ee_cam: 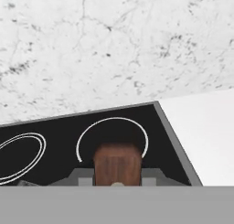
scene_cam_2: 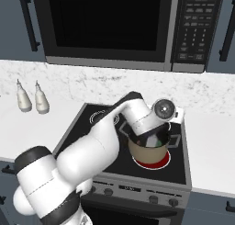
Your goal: Put the potato and broccoli in the pot. Retrieve the spatula and lightly stir the vegetables in the pot.
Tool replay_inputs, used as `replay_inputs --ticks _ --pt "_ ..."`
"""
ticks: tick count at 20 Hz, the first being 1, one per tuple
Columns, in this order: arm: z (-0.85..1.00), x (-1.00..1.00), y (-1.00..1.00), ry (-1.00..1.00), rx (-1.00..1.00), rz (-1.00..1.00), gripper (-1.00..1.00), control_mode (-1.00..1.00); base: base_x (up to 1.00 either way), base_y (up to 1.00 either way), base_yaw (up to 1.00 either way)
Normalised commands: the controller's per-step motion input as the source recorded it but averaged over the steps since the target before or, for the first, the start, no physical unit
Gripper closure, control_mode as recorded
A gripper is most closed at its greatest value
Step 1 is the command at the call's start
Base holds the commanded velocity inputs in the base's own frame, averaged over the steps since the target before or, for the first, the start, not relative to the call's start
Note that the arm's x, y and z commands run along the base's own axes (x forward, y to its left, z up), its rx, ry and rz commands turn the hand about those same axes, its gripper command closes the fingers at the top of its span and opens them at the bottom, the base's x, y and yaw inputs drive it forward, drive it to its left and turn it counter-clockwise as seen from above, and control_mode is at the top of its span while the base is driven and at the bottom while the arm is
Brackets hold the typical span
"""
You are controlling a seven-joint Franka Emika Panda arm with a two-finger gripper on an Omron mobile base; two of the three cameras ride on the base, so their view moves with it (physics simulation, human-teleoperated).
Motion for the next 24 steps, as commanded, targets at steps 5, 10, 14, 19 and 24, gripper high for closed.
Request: replay_inputs --ticks 5,10,14,19,24 --pt "-0.41 0.16 0.06 0.01 0.04 -0.01 1.0 -1.0 0.0 0.0 0.0" --pt "-0.53 0.37 0.0 -0.03 0.07 0.0 1.0 -1.0 0.0 0.0 0.0" --pt "-0.47 0.49 0.0 -0.11 0.01 0.0 1.0 -1.0 0.0 0.0 0.0" --pt "-0.12 0.21 0.0 -0.27 0.0 0.0 1.0 -1.0 0.0 0.0 0.0" --pt "-0.11 0.0 0.0 -0.33 0.0 0.0 1.0 -1.0 0.0 0.0 0.0"
